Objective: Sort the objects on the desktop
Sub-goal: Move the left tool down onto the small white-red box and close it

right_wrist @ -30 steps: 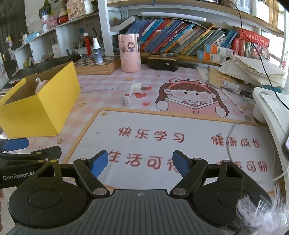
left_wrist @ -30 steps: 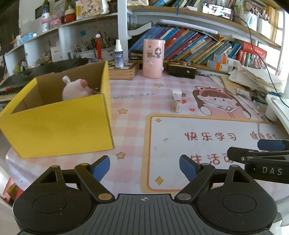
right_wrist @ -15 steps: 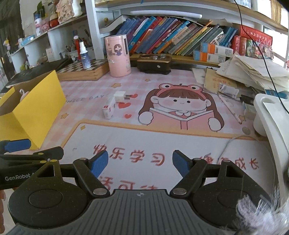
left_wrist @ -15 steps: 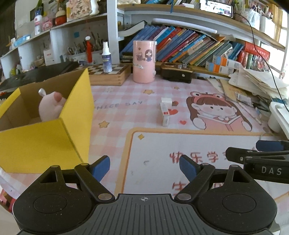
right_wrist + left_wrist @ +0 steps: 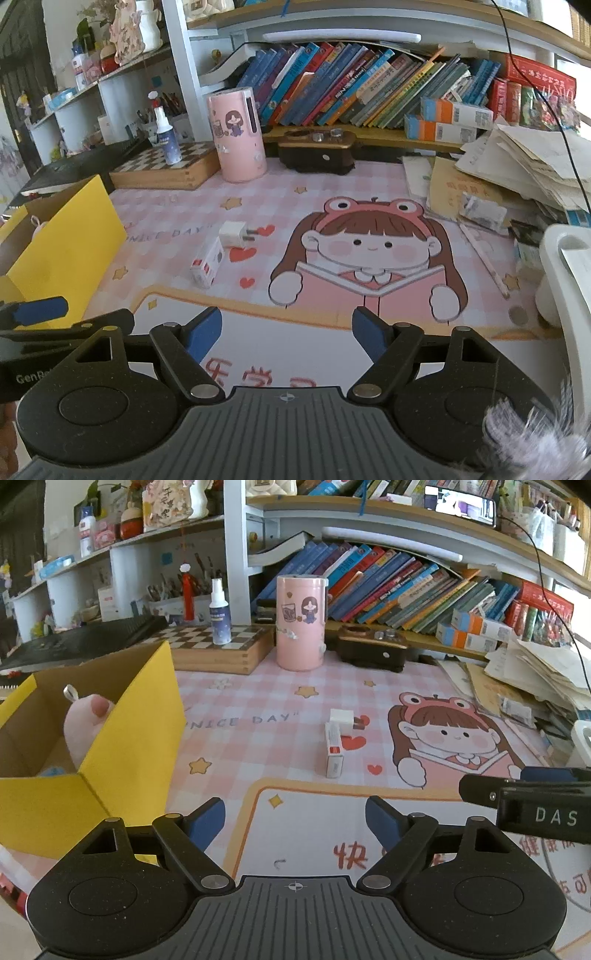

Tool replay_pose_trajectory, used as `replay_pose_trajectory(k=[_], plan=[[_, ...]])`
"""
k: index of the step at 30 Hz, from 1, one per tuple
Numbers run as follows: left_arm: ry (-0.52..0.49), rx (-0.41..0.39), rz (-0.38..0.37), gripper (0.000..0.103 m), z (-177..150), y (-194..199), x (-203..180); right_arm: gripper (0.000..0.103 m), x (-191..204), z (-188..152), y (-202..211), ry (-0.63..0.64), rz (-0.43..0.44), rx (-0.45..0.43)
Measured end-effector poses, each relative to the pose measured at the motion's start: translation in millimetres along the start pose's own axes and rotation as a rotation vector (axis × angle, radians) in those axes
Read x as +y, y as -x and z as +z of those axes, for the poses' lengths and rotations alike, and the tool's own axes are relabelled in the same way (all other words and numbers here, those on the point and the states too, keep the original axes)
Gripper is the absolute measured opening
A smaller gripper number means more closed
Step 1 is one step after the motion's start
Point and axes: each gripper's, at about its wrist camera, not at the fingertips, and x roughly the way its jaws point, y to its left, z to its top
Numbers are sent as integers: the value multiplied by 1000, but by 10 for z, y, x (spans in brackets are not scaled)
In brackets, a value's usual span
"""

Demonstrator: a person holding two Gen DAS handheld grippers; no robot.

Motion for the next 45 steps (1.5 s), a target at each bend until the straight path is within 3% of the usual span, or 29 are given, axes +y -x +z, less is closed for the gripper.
replay_pose_trajectory(k=[15,25,32,34,40,45], plan=[[-8,1,19,83,216,-404,-189,76,-198,293,-277,-12,17,-20],[-18,14,22,65,309,-679,-272,76,-329,463,-510,-25,18,-18],[-30,32,13,63,359,-904,-334,76,-346,523,-620,-25,24,-13],[-37,43,11,53,370,-988,-358,76,-349,530,-643,-25,25,-10],[-48,69,2,39,401,-1208,-410,75,-360,561,-715,-25,26,-1],[-72,96,-4,16,390,-1308,-413,75,-361,567,-725,-25,28,0]])
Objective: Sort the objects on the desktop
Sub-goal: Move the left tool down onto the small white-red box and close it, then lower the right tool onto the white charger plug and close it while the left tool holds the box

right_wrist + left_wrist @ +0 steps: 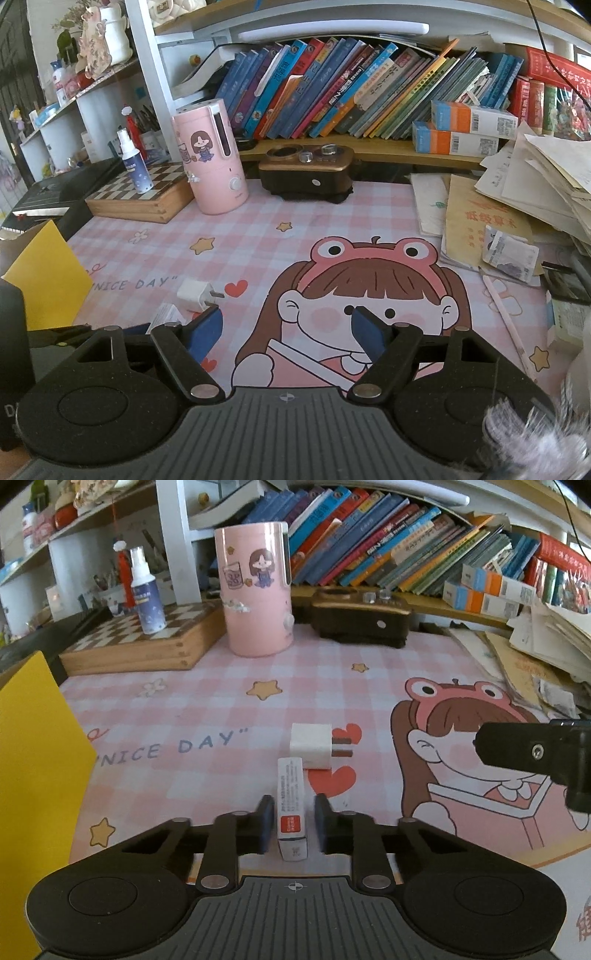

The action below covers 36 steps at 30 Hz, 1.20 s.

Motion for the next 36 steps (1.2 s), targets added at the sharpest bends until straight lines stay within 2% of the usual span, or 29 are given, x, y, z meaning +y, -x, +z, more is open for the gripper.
replay_pose_trajectory(k=[6,17,27,36], plan=[[-4,-5,9,13,-56,67,53,75,39,14,-77,8,8,12],[93,-46,35,13,-110,471,380,75,182,26,-368,38,59,29],[126,-33,66,13,-234,771,582,75,366,76,-750,87,88,34],[141,-11,68,13,-304,844,639,74,616,74,-1051,153,107,30]])
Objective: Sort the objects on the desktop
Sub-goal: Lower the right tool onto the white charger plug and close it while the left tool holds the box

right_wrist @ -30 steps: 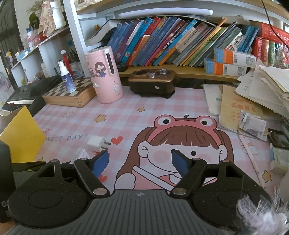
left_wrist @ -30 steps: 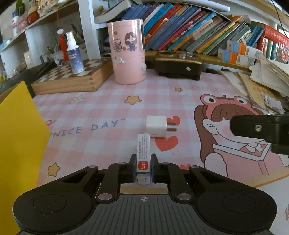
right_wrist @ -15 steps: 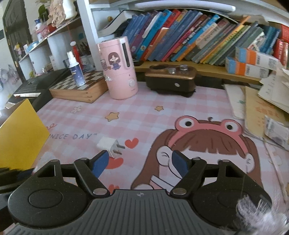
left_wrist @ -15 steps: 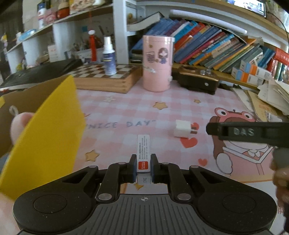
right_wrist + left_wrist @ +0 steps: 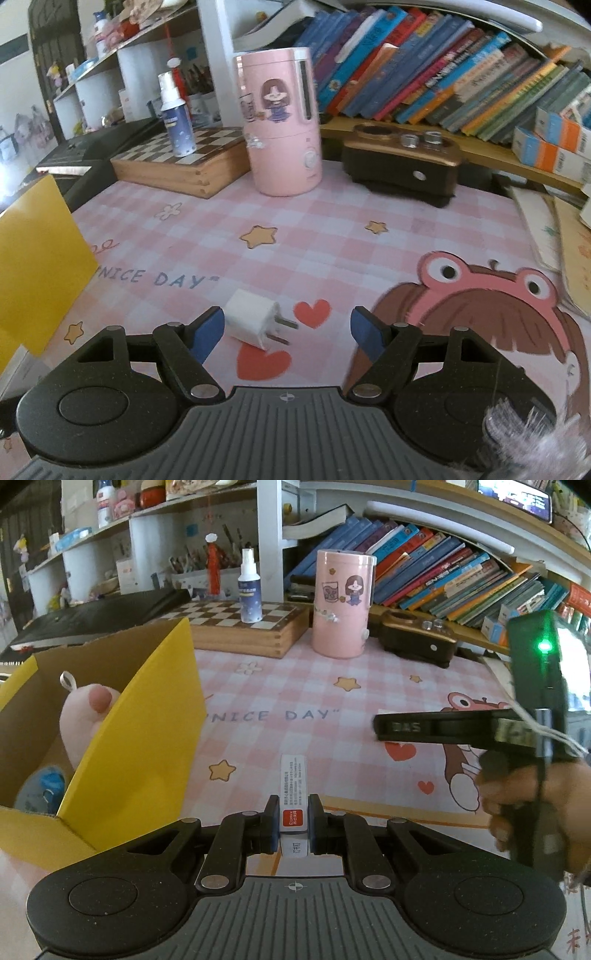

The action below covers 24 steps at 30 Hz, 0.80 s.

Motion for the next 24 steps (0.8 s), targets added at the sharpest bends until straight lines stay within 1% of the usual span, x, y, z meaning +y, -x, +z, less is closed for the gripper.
replay_pose_trajectory(k=[2,4,7,12,13,19,24], plan=[[-1,-1,-4,13,0,20,1,73,72,3,-53,23,17,-4],[-4,-5,-8,13,0,33,0,69,145,-11,-91,43,19,-1],[-7,-10,-10,13,3,45,-1,65,229,-43,-136,56,1,9],[-3,-13,-9,13,-5,55,13,52,295,-84,-143,79,-57,-6],[-3,-14,-8,13,-6,58,11,45,291,-85,-145,83,-65,-9],[5,-28,-15,13,-4,97,33,45,255,-86,-100,83,-63,-3],[11,-50,-33,13,-4,175,53,45,238,-90,110,69,-30,-17]])
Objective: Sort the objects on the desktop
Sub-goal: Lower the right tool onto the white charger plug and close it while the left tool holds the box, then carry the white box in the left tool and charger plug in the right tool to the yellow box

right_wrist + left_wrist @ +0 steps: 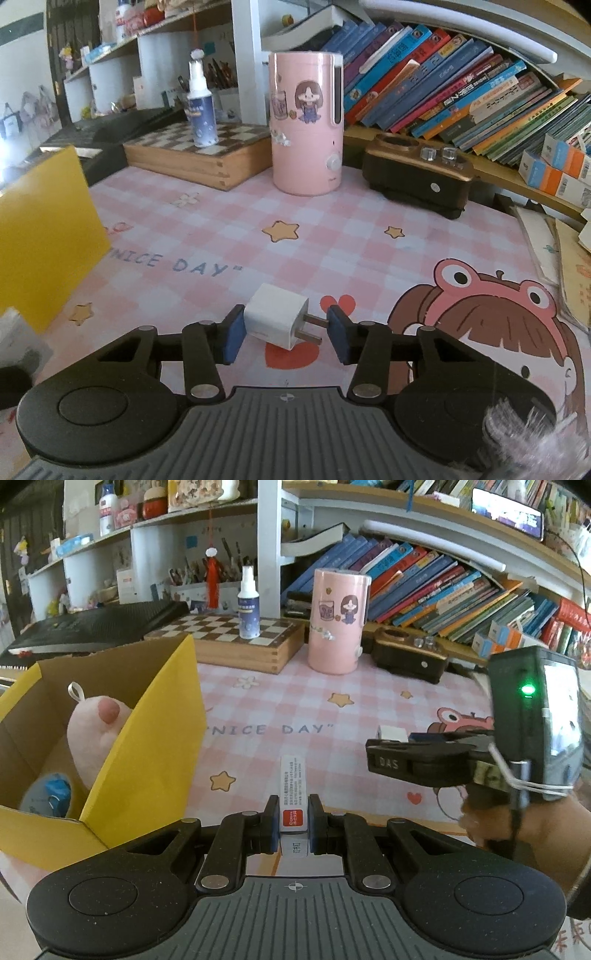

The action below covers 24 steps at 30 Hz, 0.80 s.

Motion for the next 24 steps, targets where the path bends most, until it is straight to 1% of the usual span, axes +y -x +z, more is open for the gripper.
replay_pose_trajectory(k=[7,15,24], plan=[[13,-22,-31,13,-12,132,47,45,-30,13,403,-36,38,-11],[24,-49,-65,13,-75,287,128,45,59,-48,918,-94,81,-8],[33,-60,-92,13,-209,467,294,45,251,-242,1345,-108,74,2]])
